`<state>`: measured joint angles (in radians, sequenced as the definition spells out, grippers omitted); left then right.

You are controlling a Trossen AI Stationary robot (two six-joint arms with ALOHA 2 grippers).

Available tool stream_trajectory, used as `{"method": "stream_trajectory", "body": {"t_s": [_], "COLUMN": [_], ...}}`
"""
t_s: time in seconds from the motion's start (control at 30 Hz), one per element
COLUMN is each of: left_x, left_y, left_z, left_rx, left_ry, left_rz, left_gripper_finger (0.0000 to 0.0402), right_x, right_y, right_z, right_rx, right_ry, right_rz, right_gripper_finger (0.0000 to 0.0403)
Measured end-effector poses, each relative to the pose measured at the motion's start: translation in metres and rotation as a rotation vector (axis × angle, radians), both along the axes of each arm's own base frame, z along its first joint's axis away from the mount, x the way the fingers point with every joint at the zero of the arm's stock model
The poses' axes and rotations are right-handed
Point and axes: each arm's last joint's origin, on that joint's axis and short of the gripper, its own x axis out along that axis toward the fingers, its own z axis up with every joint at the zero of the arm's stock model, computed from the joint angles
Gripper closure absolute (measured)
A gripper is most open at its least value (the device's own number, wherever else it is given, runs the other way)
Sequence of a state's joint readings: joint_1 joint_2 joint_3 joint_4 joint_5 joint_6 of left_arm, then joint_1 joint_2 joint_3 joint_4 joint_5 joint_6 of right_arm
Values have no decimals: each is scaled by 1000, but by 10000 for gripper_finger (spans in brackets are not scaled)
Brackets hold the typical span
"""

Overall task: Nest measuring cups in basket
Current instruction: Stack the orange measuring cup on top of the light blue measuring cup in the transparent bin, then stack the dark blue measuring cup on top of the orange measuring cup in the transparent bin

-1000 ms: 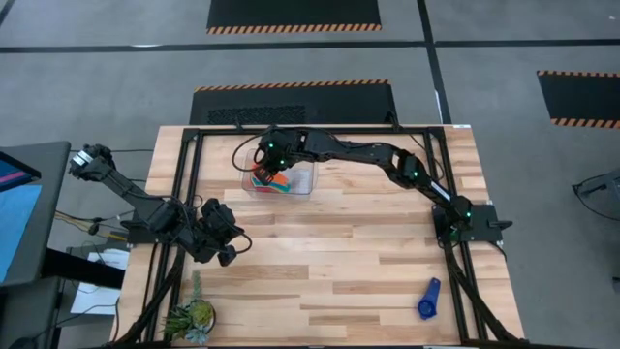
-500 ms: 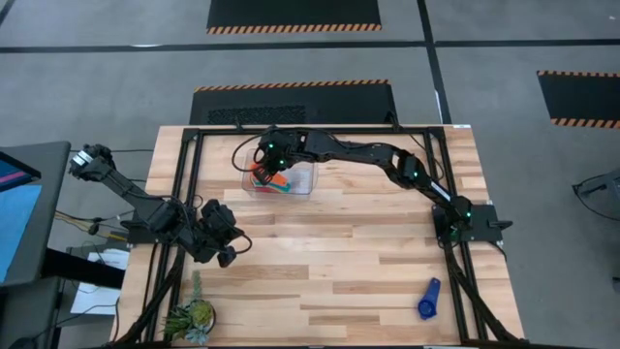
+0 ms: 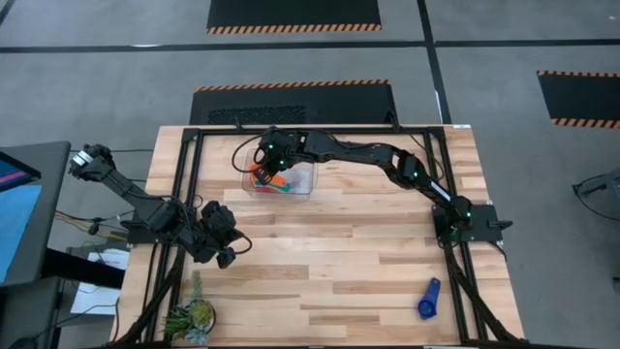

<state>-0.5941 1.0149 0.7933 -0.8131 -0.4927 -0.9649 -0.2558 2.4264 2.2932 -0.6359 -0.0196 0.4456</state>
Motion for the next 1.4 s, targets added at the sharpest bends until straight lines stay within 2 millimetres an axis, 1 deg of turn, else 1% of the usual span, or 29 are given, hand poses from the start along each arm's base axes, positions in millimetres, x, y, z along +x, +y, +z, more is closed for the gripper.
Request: {"method": "stream_trajectory", "body": {"t_s": [0.63, 0.77, 0.83, 0.93, 1.03, 1.17, 1.23, 1.33, 1.37, 1.4], "left_x": [0, 0, 0, -1, -1, -1, -1, -1, -1, 0], "left_y": [0, -1, 0, 0, 0, 0, 0, 0, 1, 1], "left_z": [0, 0, 0, -1, -1, -1, -1, -1, -1, 0], "left_rx": [2, -1, -1, 4, 10, 21, 32, 39, 40, 39], "left_ry": [13, 13, 13, 20, 24, 28, 28, 24, 22, 21], "left_rz": [-29, -27, -26, -27, -39, -53, -60, -56, -52, -48], "left_gripper_finger": [402, 401, 401, 401, 401, 401, 402, 401, 401, 402], "right_x": [-2, -5, -13, -31, -50, -76, -96, -120, -123, -124], "right_y": [0, 0, -1, 3, 15, 44, 61, 88, 98, 109], "right_z": [-2, -3, 4, 30, 53, 77, 91, 102, 103, 103], "right_rx": [6, 16, 45, 85, 78, 98, 119, 141, 137, 123], "right_ry": [24, 56, 93, 124, 197, 325, 412, 575, 609, 603], "right_rz": [-1, 8, 39, 114, 171, 252, 288, 337, 347, 360], "right_gripper_finger": [222, 212, 212, 219, 227, 236, 239, 243, 245, 246]}}
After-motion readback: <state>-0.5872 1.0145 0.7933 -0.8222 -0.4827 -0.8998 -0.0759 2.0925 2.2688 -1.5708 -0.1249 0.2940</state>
